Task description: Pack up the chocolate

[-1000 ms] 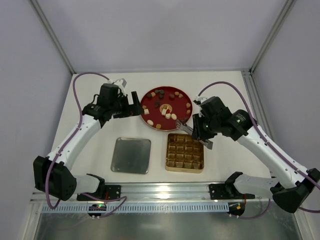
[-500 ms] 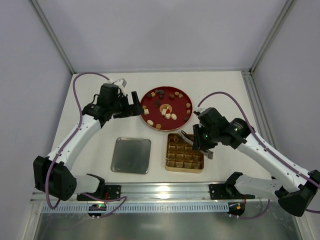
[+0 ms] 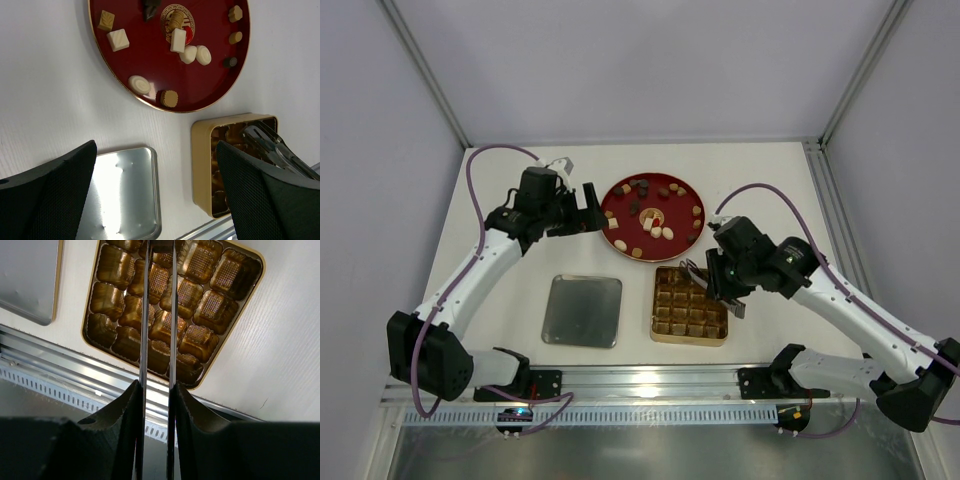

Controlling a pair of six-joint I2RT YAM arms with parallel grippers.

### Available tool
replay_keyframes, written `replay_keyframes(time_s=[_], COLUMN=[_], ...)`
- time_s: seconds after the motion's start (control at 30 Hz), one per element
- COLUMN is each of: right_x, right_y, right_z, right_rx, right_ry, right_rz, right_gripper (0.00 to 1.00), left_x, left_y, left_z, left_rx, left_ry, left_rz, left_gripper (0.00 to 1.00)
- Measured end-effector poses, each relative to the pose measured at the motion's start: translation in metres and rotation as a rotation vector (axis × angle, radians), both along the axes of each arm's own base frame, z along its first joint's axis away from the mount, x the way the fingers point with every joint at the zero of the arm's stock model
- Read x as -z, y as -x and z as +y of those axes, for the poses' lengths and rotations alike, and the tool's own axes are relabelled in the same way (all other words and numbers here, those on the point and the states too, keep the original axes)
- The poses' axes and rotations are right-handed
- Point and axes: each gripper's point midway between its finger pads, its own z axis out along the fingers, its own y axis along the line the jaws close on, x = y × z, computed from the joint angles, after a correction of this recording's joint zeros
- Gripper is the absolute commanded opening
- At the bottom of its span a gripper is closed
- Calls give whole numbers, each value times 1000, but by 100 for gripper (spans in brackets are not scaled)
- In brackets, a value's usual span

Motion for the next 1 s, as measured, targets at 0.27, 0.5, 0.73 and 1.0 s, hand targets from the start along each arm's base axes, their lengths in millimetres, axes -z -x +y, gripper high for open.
replay_keyframes(time_s=[0.27, 0.5, 0.73, 1.0], right_x=[3, 5, 5, -17], right_y=[0, 0, 0, -13], right_z=[2, 3, 4, 13], right_rx=[-8, -12, -12, -29], right_ry=[9, 16, 16, 2], right_rz=[9, 15, 16, -27], right_gripper=[34, 39, 39, 40], left_x=[0, 0, 0, 1], left_y=[0, 0, 0, 0], left_z=[0, 0, 0, 0], left_rx=[0, 0, 0, 1], left_ry=[0, 0, 0, 0], left_rz=[0, 0, 0, 2], left_gripper=[100, 100, 100, 100])
